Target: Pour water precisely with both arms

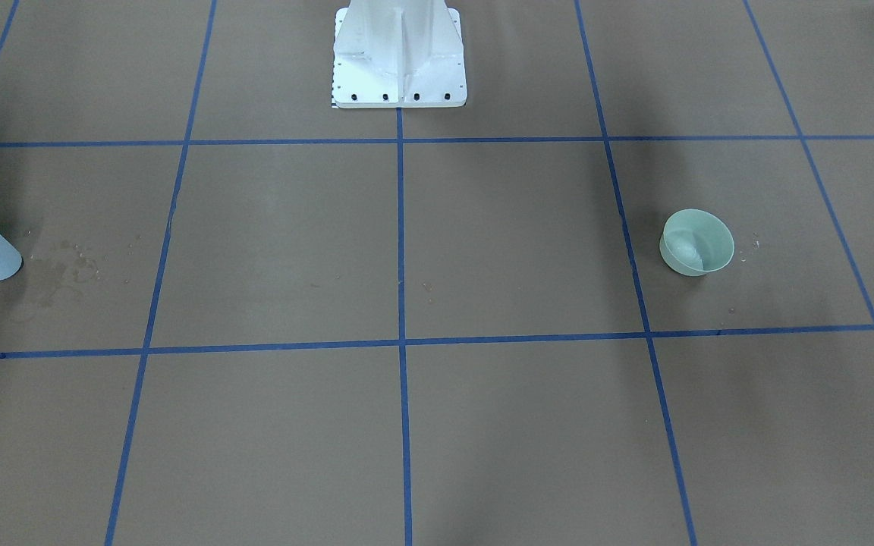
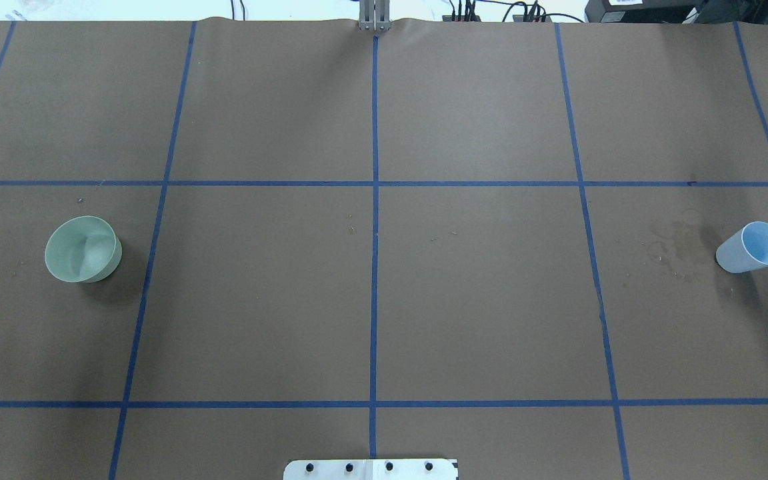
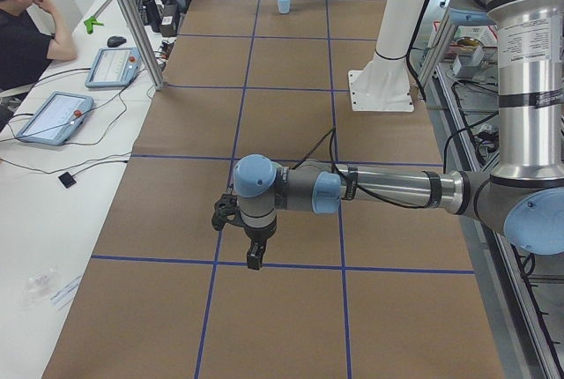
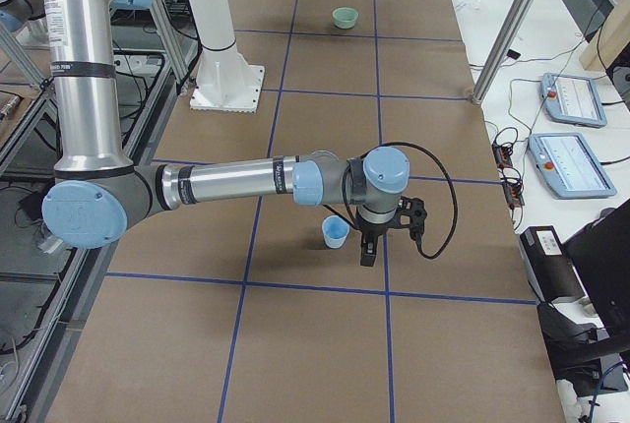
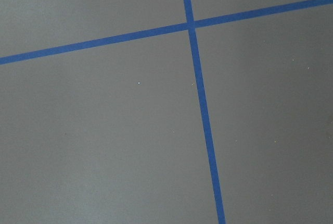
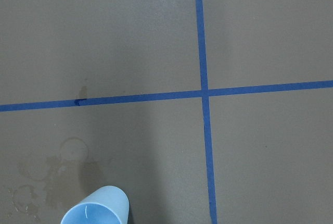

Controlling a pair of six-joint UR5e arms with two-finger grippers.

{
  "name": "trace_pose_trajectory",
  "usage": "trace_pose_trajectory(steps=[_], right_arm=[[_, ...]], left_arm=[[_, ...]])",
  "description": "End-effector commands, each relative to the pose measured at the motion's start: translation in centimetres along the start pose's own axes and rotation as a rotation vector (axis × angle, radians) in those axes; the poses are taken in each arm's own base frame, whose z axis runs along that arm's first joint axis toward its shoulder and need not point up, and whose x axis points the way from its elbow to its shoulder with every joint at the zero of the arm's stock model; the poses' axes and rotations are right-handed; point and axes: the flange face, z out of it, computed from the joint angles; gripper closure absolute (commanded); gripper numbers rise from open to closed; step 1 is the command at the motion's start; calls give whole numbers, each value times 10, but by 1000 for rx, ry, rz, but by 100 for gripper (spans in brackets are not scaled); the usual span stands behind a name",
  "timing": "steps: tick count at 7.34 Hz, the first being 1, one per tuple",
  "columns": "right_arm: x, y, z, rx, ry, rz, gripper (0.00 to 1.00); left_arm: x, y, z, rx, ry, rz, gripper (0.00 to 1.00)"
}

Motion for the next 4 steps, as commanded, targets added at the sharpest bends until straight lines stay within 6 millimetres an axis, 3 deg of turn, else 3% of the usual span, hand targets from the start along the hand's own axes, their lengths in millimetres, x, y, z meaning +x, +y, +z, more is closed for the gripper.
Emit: trace_pose_trajectory(steps=[1,2,4], right_arm=[[-3,0,-1,2,-11,-4,0],[-1,3,0,3,-7,-4,0],[-3,0,-2,8,-2,-10,0]], left_arm=[[24,-39,-14,75,-7,72,0],[18,-39,-4,71,0,-13,0],[40,-43,-9,151,107,68,0]])
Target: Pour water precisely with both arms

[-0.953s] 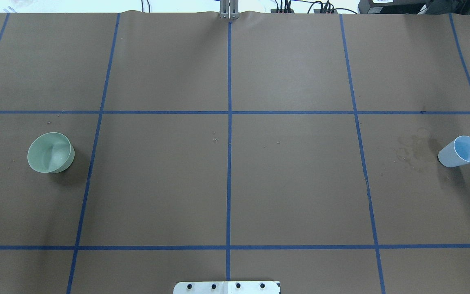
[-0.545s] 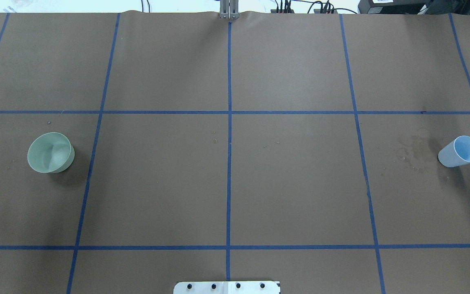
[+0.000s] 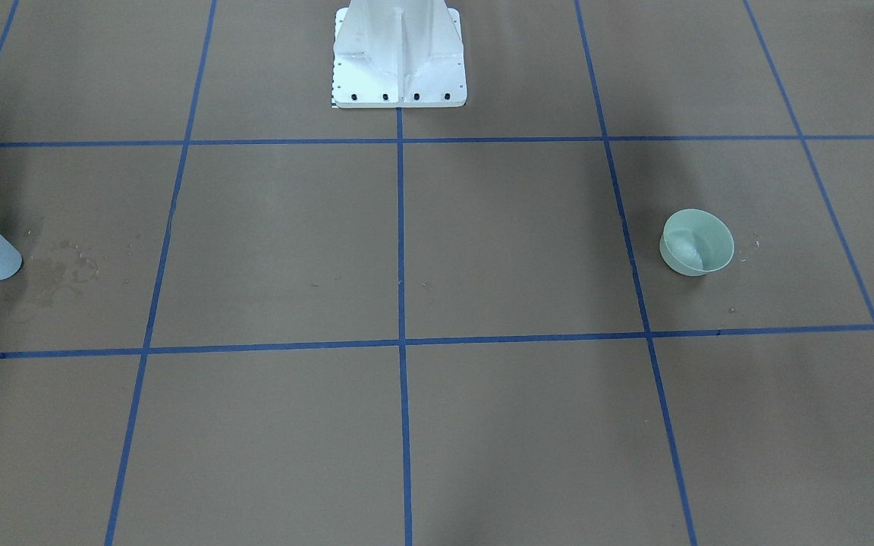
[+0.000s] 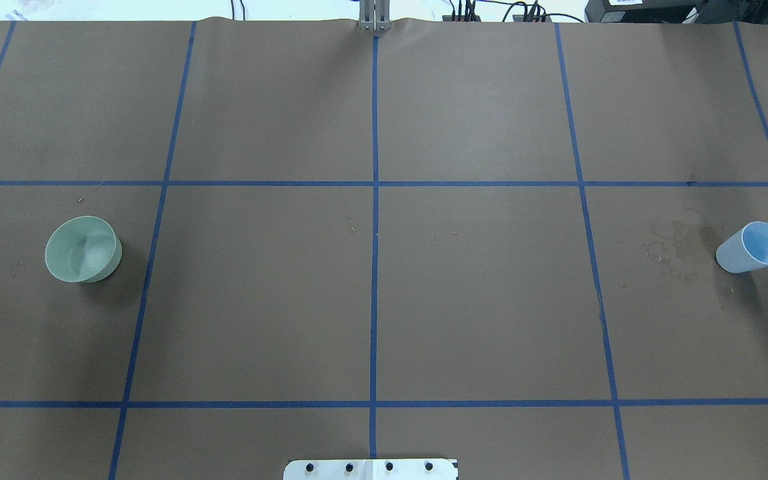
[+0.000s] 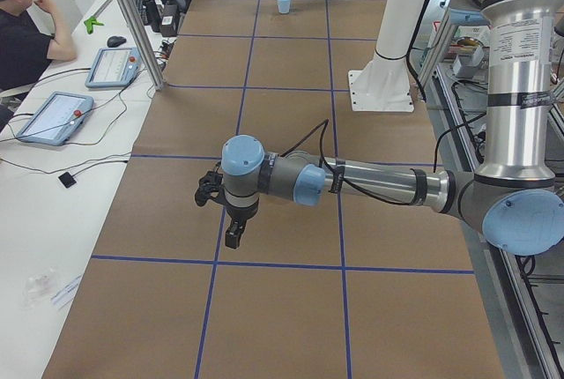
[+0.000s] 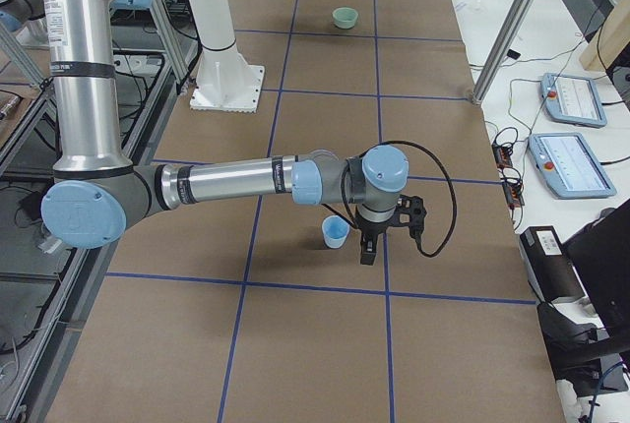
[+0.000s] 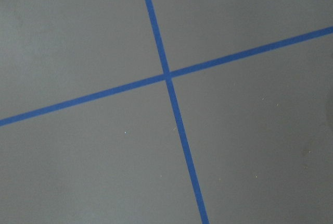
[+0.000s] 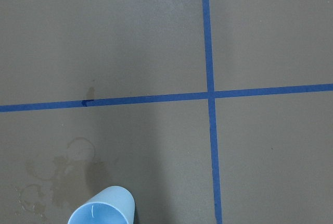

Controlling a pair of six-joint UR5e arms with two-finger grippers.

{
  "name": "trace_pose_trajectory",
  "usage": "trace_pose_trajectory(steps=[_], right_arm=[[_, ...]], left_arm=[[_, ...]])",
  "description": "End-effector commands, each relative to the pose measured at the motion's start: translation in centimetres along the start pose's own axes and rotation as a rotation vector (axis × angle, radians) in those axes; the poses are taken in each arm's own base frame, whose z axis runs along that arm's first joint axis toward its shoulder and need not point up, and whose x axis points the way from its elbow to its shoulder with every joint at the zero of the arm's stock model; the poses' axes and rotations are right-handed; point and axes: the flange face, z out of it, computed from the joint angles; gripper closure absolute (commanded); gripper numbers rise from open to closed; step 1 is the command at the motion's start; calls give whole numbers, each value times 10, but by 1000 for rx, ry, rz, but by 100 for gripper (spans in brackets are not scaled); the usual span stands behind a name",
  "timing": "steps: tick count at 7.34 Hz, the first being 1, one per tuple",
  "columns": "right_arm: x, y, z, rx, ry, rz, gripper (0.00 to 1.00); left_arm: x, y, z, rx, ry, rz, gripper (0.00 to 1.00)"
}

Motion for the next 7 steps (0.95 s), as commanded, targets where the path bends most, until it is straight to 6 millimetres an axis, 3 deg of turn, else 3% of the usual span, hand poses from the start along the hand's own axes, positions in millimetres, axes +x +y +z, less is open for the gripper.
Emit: trace_pose_trajectory(steps=[1,2,3,5,7], right_arm=[[0,-1,0,1,4,-1,0],[-1,-2,-1,2,4,-1,0],[-1,-1,0,-1,-3,1,0],[-1,-1,2,-4,-3,0,0],[-1,0,2,-5,-7,2,0]], left_arm=[[38,-12,7,42,102,64,0],[67,-17,25,25,131,-48,0],[109,-20,49,17,178,-137,0],[170,-13,87,-47,241,-279,0],[186,-5,113,-107,238,-295,0]])
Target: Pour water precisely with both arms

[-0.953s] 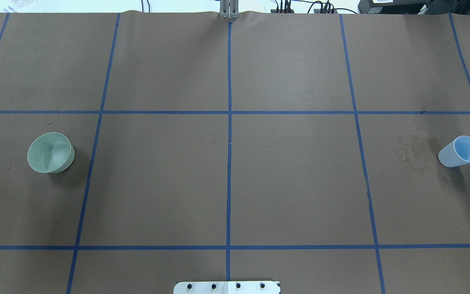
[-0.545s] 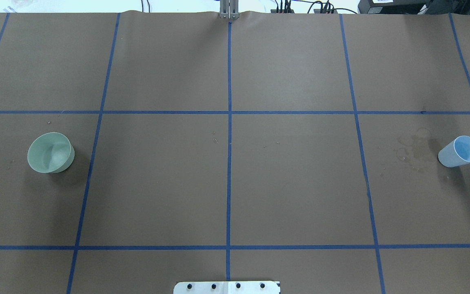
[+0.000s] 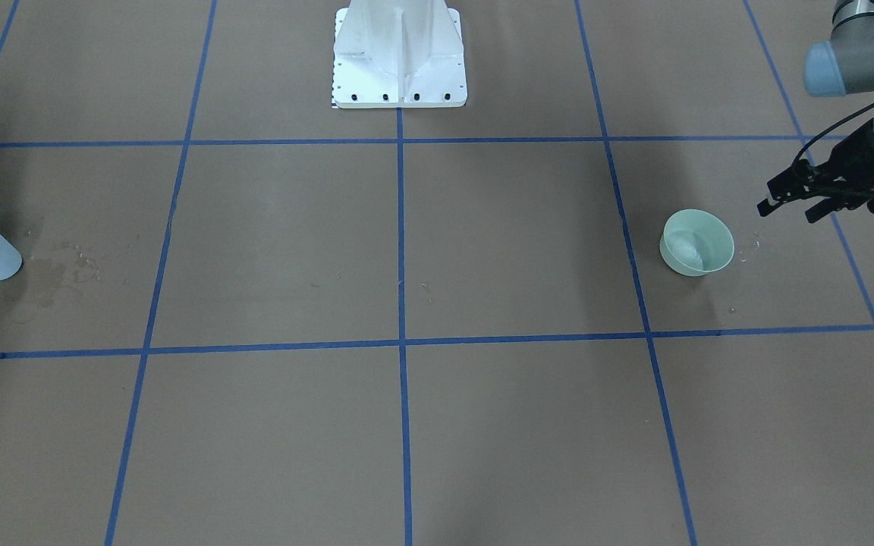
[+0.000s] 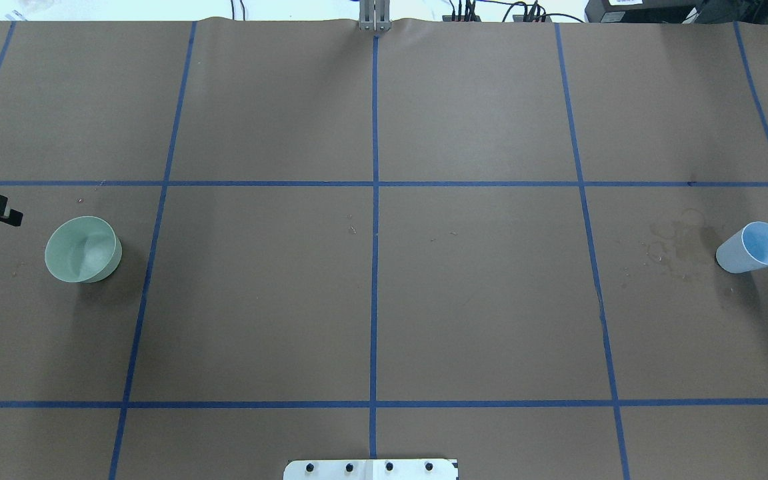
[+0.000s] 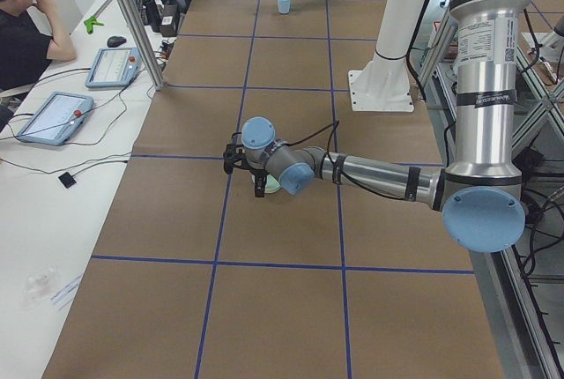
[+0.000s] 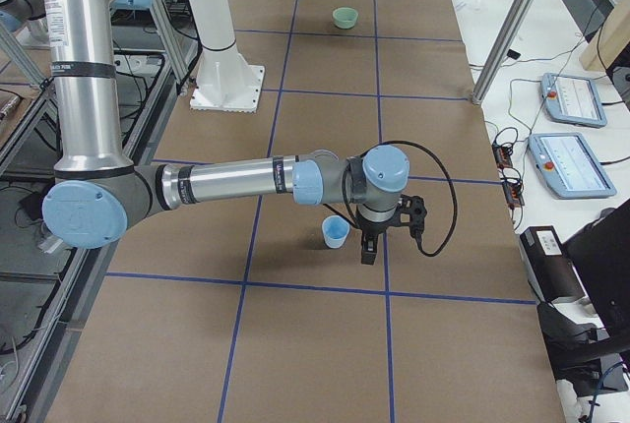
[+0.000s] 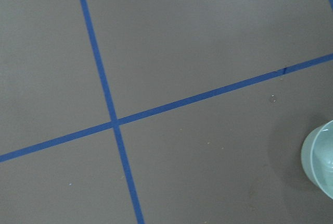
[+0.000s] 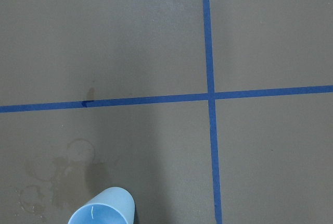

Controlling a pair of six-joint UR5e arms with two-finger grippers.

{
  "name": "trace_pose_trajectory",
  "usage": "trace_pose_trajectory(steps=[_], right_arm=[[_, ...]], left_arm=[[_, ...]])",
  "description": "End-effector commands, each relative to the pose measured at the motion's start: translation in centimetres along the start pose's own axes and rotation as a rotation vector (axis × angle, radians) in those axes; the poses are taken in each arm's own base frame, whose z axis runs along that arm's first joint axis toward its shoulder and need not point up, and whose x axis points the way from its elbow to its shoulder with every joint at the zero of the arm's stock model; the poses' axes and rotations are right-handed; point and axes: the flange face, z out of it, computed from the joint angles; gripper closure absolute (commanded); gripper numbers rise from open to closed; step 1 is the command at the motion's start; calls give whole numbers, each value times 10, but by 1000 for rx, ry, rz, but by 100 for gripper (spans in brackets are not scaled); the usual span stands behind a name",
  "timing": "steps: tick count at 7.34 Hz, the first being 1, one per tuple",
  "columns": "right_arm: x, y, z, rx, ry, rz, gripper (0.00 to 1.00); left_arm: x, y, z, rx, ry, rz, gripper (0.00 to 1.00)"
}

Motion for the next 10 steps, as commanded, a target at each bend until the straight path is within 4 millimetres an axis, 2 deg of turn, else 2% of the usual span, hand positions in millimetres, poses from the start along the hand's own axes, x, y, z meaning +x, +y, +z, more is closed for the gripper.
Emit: trace_pose_trajectory(steps=[1,2,4,6,7,8,9,10], right_arm=[[-1,0,-1,1,-3,-3,0],[-2,0,-1,2,-3,-4,0],[-2,0,-2,3,-4,-5,0],[-3,0,-2,4,-5,-5,0],[-3,0,-2,3,-5,-4,0],[-4,-1,-3,5,-7,-6,0],[-4,-1,-3,5,-7,-6,0],[-4,-1,-3,4,-8,-6,0]], left_arm=[[10,11,37,-45,-31,-21,0],[11,15,63,-56,-72,-2,0],[17,-5,90,-63,-92,4,0],[17,-11,95,-65,-95,4,2],[18,-11,95,-65,-93,7,26],[20,-11,94,-65,-92,8,44],[18,-10,95,-68,-95,9,53],[18,-10,95,-67,-94,8,73]])
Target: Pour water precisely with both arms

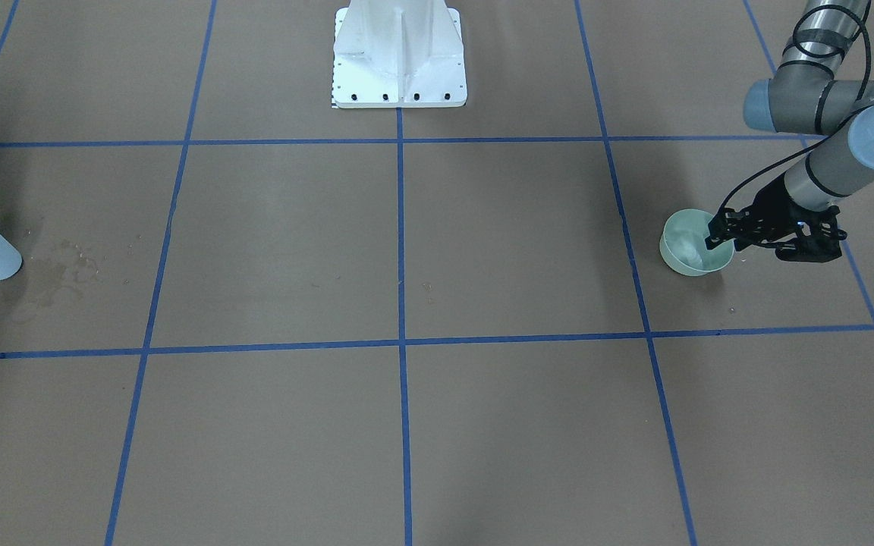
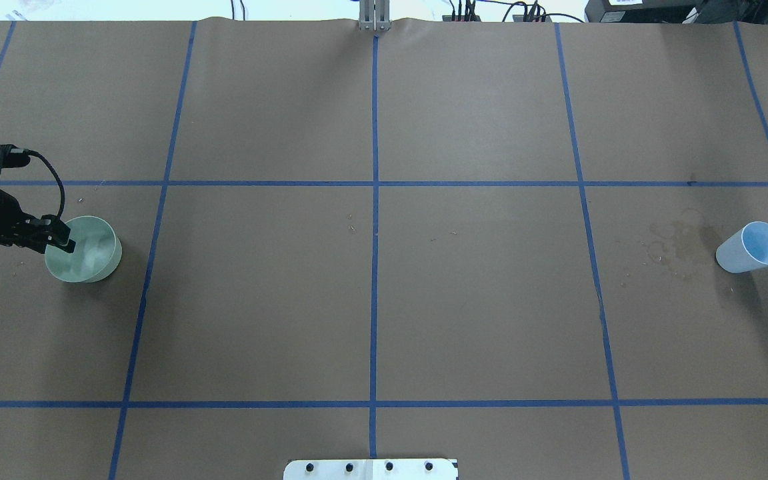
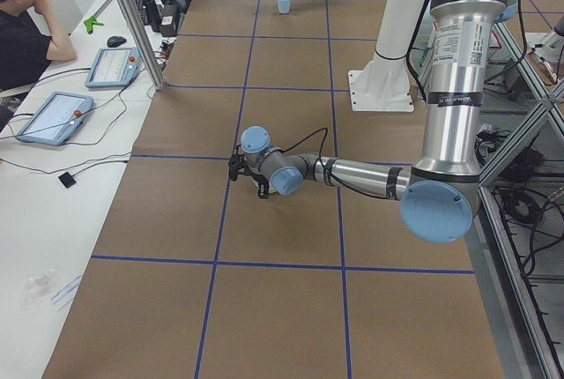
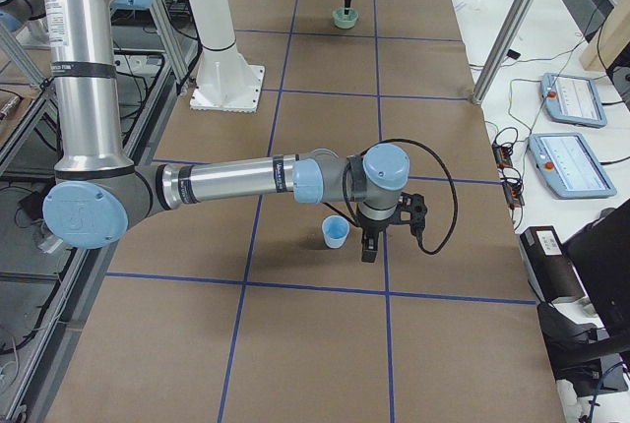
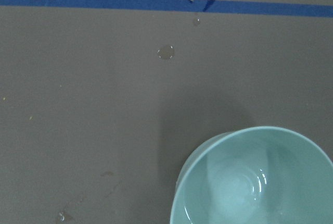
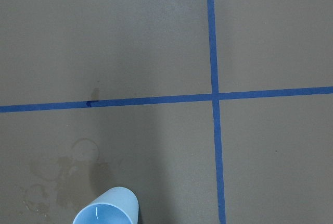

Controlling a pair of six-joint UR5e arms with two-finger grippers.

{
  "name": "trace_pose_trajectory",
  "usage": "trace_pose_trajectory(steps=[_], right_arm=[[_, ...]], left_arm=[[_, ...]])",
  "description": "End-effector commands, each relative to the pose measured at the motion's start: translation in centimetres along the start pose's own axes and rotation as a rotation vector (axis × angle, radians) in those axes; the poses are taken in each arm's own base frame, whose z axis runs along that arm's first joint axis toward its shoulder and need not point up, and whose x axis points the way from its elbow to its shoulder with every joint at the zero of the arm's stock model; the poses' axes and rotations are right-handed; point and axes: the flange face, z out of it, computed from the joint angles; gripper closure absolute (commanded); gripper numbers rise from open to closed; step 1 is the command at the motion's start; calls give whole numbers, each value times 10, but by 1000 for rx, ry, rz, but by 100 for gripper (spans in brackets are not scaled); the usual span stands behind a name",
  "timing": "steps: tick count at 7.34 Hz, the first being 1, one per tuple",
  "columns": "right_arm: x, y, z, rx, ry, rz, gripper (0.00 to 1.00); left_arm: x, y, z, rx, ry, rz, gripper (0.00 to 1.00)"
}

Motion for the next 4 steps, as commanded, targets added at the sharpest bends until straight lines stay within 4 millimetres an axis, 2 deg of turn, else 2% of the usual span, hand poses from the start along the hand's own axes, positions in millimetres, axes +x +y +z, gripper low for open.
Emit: trace_pose_trajectory(steps=[1,2,3,4], right_arm=[[-1,0,-1,1,-2,-1,0],[-3,0,-4,7,-3,-6,0],[-3,0,-3,6,-3,-5,0],[-5,0,-4,7,-6,0,0]], left_arm=[[0,0,0,-1,0,-1,89],[5,1,-3,0,9,3,100],[27,4,-21,-2,53,26,100],[42,12,-39,-98,151,13,100]])
